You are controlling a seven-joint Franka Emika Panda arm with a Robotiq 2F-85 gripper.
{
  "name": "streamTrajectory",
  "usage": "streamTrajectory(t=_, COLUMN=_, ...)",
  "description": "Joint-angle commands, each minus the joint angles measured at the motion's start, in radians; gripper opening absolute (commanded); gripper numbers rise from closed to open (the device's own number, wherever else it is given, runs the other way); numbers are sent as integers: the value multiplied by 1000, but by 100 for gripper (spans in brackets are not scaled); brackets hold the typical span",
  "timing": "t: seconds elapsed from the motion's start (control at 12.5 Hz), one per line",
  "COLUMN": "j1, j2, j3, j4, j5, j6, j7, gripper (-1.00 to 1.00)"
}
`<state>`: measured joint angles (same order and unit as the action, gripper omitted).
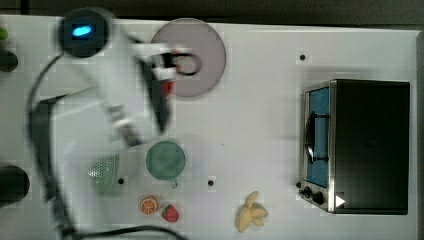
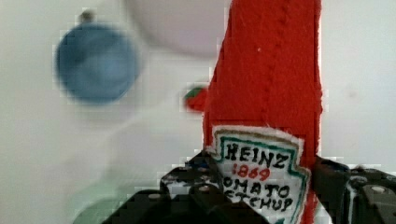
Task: Pick ketchup from strainer and place it on the table
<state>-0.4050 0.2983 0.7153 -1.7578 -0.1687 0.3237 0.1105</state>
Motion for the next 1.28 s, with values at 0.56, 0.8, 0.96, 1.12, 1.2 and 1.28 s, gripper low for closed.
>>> streamTrajectory(t=0.56, j1=-89, j2=-57, j3=-164, j4=-145, j5=-2, j6=68, j7=-337, gripper=18)
streamTrajectory(t=0.8, j1=-89, j2=-54, j3=-198, j4=-293, j5=-4, j6=262, j7=-338, gripper=18)
streamTrajectory(t=0.96, j1=-89, j2=-48, j3=-210, j4=-388, j5=-9, j6=364, j7=-338, gripper=18)
streamTrajectory(t=1.12, j1=-89, j2=-35, j3=-219, j4=-460, j5=-41, j6=436, j7=-337, gripper=18)
streamTrajectory(t=1.2, j1=-89, j2=-24, j3=-222, j4=-485, j5=-61, j6=461, j7=-336, gripper=24)
streamTrajectory(t=1.28, j1=-89, j2=-7, j3=-224, j4=-504, j5=-85, j6=483, j7=-332, gripper=43)
